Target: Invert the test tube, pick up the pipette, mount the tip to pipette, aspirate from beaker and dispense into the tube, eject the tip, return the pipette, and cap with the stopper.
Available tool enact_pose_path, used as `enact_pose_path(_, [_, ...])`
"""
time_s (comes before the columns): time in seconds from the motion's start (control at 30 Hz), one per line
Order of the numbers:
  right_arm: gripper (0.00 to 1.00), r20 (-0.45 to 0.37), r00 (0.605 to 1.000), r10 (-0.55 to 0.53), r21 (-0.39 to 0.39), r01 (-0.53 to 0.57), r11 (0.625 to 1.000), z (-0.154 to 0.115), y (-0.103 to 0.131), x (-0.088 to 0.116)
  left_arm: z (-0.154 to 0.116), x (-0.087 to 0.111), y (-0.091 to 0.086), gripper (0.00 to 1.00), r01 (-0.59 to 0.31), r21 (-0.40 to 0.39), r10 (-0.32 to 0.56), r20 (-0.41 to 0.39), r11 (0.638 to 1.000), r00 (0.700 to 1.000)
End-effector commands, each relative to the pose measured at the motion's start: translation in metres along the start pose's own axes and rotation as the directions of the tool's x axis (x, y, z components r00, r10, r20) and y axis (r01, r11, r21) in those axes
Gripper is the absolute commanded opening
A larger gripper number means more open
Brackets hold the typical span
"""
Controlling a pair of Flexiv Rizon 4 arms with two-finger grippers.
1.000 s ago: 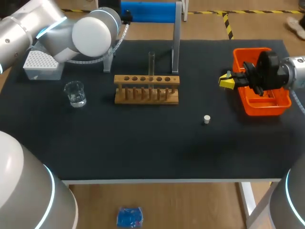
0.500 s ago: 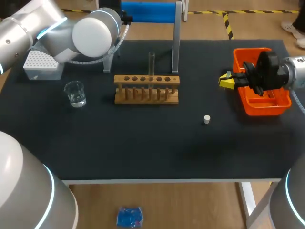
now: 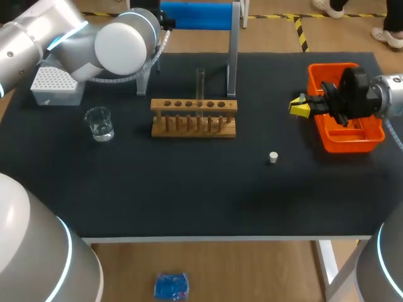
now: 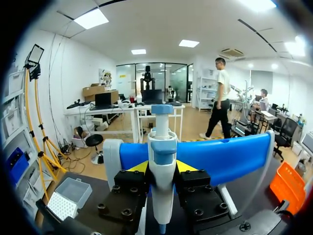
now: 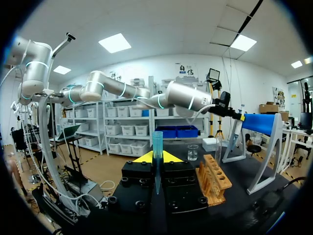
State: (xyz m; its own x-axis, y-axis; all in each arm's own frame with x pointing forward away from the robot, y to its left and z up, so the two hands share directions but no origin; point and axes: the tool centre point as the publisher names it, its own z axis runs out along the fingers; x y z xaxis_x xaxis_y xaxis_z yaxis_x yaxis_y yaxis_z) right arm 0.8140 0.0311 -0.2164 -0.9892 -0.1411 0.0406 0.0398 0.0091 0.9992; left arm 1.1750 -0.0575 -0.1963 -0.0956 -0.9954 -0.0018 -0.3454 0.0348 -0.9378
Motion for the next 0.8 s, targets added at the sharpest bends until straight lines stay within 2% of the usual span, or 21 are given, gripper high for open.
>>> enact_pose_path(0.03, [0.00, -0.002, 1.000, 0.001, 0.002, -0.001, 1.000, -0.001, 0.001, 0.000, -0.006, -0.001, -0.010, 0.00, -0.003, 0.003, 0.003, 0.007, 1.000, 1.000])
enact_pose_path(0.6, [0.00, -0.002, 1.000, 0.001, 0.002, -0.001, 1.000, -0.001, 0.001, 0.000, -0.020, 0.001, -0.031, 0.00, -0.028, 0.030, 0.027, 0.016, 0.999, 1.000])
enact_pose_path(0.8, [0.00, -0.002, 1.000, 0.001, 0.002, -0.001, 1.000, -0.001, 0.001, 0.000, -0.039, 0.003, -0.042, 0.00, -0.063, 0.017, 0.064, -0.038, 0.998, 0.997])
